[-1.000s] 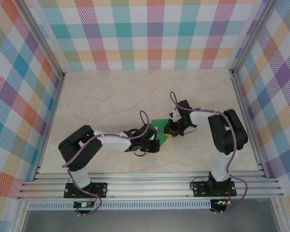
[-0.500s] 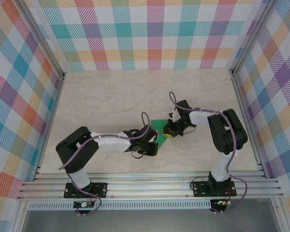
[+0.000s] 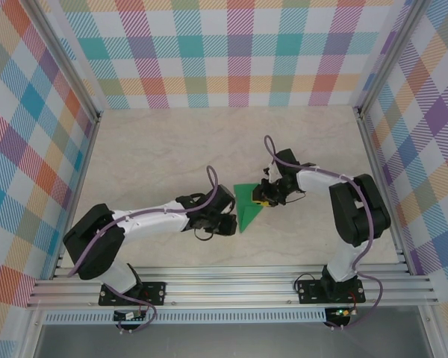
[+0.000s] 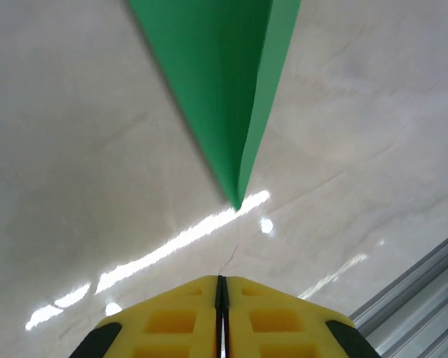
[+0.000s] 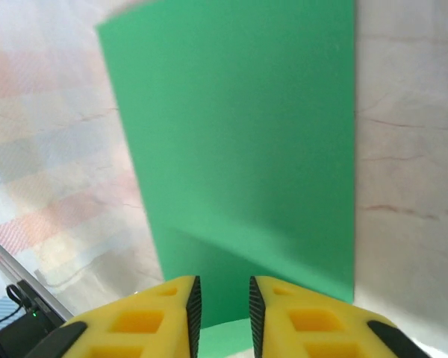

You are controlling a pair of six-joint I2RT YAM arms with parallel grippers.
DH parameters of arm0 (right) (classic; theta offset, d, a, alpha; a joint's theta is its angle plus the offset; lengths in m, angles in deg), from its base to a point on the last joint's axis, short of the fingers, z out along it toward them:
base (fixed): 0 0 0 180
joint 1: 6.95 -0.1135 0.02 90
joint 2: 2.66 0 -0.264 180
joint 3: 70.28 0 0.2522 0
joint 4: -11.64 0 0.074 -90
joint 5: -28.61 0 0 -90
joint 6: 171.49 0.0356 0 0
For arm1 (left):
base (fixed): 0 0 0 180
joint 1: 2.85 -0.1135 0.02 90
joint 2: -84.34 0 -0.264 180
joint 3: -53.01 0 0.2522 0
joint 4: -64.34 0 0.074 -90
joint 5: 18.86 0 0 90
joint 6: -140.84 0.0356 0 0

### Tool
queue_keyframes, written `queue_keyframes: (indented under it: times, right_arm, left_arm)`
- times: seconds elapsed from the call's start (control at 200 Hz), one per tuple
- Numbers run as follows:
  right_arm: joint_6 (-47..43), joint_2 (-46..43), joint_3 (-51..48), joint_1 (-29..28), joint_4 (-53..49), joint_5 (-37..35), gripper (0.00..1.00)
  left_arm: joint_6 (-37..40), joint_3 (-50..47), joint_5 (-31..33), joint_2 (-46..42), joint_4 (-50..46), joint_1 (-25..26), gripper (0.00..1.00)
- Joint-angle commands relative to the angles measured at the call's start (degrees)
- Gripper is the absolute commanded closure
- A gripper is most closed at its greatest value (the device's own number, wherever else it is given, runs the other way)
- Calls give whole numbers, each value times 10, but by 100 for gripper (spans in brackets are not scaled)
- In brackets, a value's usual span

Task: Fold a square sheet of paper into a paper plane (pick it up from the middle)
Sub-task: Third fold the triangle at the center of the table, then fourth fold the wing at the center of the table.

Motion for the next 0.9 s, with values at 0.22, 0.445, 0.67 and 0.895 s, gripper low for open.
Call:
queue_keyframes:
  times: [0.22, 0.445, 0.67, 0.895]
  right_arm:
    - [4, -75, -36, 26, -25, -50, 62]
    - [8, -61, -59, 30, -6, -21, 58]
    - [9, -41, -66, 30, 12, 19, 54]
    - [12, -18, -62, 30, 23, 45, 53]
  left_arm:
    - [6, 143, -56, 117, 40, -16, 89]
    - [10, 154, -6, 157, 1, -16, 91]
    - [11, 149, 40, 170, -18, -16, 94]
    - [11, 143, 50, 188, -18, -17, 96]
